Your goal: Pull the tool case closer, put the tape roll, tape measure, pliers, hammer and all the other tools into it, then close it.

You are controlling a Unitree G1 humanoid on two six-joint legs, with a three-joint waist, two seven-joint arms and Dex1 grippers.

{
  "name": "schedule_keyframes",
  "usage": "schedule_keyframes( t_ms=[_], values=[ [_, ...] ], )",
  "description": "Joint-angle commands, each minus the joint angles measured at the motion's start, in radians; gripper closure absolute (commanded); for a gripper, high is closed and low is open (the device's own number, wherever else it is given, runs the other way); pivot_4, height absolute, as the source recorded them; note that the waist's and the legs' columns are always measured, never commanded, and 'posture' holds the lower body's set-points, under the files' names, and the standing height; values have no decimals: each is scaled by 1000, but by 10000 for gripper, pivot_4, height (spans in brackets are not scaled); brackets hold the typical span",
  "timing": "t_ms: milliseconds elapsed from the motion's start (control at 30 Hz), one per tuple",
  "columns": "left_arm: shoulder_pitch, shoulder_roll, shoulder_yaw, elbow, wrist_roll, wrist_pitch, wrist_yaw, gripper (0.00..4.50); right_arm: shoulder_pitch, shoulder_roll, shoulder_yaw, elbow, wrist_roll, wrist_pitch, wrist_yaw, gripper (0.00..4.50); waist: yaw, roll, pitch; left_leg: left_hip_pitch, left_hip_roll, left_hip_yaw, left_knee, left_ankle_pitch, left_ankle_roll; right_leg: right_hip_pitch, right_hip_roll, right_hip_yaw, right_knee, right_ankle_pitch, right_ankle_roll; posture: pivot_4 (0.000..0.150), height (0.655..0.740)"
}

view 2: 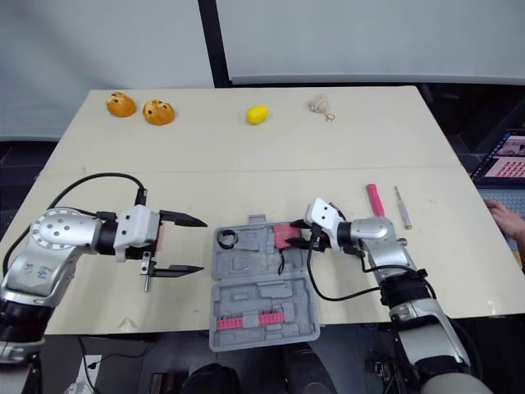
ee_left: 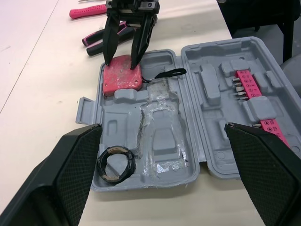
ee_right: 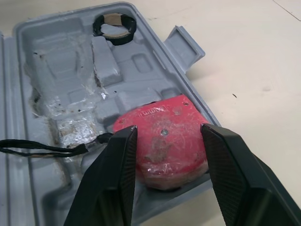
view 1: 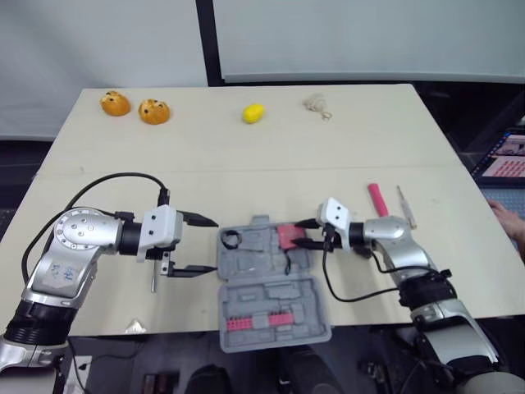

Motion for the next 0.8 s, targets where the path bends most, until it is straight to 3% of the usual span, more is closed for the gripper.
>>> schedule_keyframes(
  t_ms=[33, 200, 400, 700, 800],
  values=[
    [-24, -2, 15, -15, -7, -5, 12, 0, 41, -9, 42, 30, -64, 25, -36, 22252, 1, 0, 0, 0, 0, 0, 0, 0, 0, 0, 0, 0, 0, 0, 0, 1500, 7400],
    [-26, -8, 12, -12, -6, -8, 18, 0, 109, -6, 73, -16, -76, 107, -57, 22252, 3, -3, -3, 3, 0, 0, 0, 0, 0, 4, 0, 0, 0, 0, 0, 1500, 7400],
    [-14, -29, 28, -15, -24, 16, 52, 0, 120, 30, 3, -119, 6, 233, -113, 22252, 5, -5, -6, 5, 0, 0, 0, 0, 0, 6, 0, 0, -1, 0, 0, 1500, 7400],
    [172, -129, 167, -149, -75, 147, 299, 0, 188, -25, -162, -496, 157, 367, -176, 22252, 7, -3, -5, -1, 1, -1, -1, 0, 0, 0, 0, 0, -1, 0, 0, 1500, 7400],
    [354, -164, 319, -210, -114, 200, 390, 0, 284, -173, -299, -635, 259, 476, -110, 13683, 12, -2, -5, -1, 1, -1, -2, 0, 0, 0, 0, 0, -2, 0, 0, 1500, 7400]
  ],
)
